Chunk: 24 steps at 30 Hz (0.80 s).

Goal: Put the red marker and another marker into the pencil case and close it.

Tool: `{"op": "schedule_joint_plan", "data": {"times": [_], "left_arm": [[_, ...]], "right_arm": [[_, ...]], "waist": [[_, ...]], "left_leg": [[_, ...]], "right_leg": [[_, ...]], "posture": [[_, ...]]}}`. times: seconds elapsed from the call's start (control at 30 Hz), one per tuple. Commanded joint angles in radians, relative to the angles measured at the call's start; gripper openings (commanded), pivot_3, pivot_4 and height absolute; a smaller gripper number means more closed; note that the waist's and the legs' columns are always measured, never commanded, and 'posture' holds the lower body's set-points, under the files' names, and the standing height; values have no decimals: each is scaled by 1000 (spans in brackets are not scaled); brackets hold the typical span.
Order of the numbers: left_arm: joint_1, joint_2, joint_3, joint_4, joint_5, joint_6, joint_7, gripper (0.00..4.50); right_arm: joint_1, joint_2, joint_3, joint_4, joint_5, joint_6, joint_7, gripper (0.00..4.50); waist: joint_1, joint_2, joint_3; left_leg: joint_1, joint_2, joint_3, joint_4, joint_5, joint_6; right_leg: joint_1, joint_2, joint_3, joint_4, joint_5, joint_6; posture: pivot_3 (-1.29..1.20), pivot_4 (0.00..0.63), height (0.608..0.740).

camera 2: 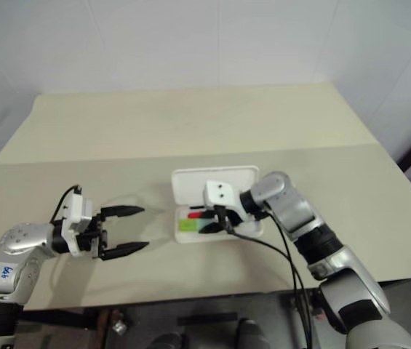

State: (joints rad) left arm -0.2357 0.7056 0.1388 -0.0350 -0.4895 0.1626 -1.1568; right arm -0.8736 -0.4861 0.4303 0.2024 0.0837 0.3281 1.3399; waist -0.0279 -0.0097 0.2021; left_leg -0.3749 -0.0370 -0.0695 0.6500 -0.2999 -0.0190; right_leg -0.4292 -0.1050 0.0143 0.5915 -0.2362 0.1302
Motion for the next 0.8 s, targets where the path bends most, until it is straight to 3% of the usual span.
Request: {"op": "schedule_joint_plan", "data": {"times": [0.03, 0.2, 0.47, 0.53, 0.8], "left_arm": [[-4, 4, 20, -36, -12, -13, 2, 4500], [-7, 8, 23, -37, -12, -11, 4, 4500], [-7, 8, 26, -38, -12, -12, 8, 4500], [-10, 7, 24, -35, -11, -14, 8, 4500], [-26, -5, 8, -29, -11, -17, 4, 4500]], "right_arm": [[-2, 12, -1, -8, 2, -13, 10, 1158], [4, 21, 7, 5, -9, -7, 13, 1158], [-10, 47, -5, 45, -26, -60, -2, 3937], [-20, 56, -15, 50, -21, -63, -6, 4455], [-29, 39, -101, -65, 69, 52, -3, 4455]], "waist": [[0, 0, 0], [0, 0, 0], [0, 0, 0], [0, 0, 0], [1, 0, 0]], "left_leg": [[0, 0, 0, 0, 0, 0], [0, 0, 0, 0, 0, 0], [0, 0, 0, 0, 0, 0], [0, 0, 0, 0, 0, 0], [0, 0, 0, 0, 0, 0]], "right_leg": [[0, 0, 0, 0, 0, 0], [0, 0, 0, 0, 0, 0], [0, 0, 0, 0, 0, 0], [0, 0, 0, 0, 0, 0], [0, 0, 0, 0, 0, 0]], "posture": [[0, 150, 740], [0, 150, 740], [0, 150, 740], [0, 150, 740], [0, 150, 740]]}}
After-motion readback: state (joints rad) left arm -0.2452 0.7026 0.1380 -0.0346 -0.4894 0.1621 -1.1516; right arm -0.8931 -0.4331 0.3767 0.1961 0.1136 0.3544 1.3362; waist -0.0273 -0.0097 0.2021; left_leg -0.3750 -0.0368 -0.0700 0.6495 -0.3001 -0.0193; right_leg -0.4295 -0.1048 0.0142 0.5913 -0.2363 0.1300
